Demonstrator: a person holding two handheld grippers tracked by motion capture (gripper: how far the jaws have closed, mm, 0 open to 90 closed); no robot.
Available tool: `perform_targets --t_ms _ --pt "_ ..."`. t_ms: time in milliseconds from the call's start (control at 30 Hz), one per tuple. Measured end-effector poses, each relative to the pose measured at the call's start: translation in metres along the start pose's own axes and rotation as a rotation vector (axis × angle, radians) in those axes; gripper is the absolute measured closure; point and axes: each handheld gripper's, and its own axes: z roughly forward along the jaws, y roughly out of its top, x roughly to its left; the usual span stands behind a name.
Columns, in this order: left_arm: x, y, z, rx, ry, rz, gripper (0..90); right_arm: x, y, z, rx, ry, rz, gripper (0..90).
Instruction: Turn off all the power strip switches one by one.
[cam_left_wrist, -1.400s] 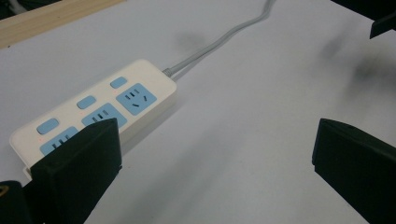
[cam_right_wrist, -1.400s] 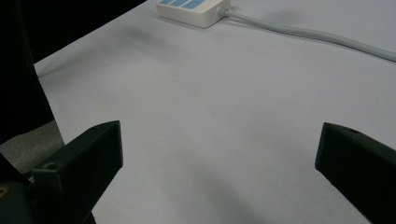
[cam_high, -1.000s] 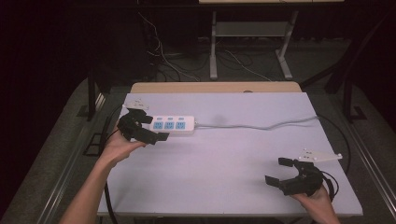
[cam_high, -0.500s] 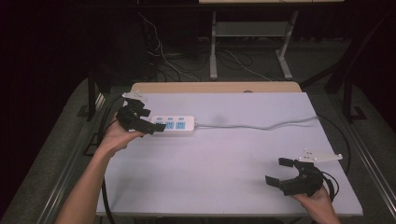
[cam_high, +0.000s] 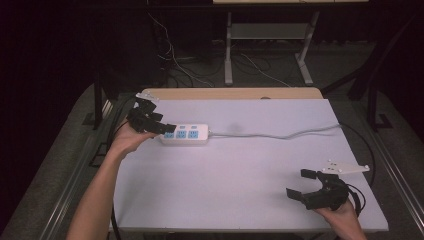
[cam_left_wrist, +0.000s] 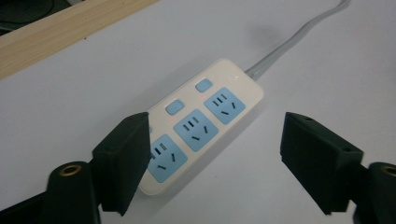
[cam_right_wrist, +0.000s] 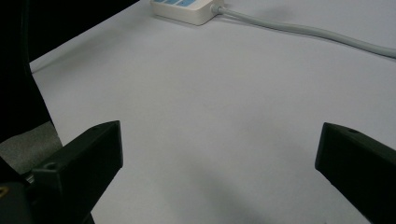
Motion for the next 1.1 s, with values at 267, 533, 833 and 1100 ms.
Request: perform_targets --t_ms 267,533,833,1100 --pt "0.009 -0.001 0.009 -0.011 0.026 -0.024 43.0 -0.001 -0.001 -0.002 -0.001 -0.001 0.006 0.6" --pt "0.016 -0.002 0.022 -0.001 0.044 -0.033 54.8 -0.002 -0.001 -0.002 0.002 -0.001 0.004 0.6" --pt "0.026 -0.004 0.032 0.001 0.041 -0.065 64.0 -0.001 -0.001 -0.001 0.006 -0.001 0.000 0.6" --pt "0.038 -0.009 0.039 -0.024 0.037 -0.119 71.1 -0.001 -0.001 -0.001 0.006 -0.002 -0.003 0.6"
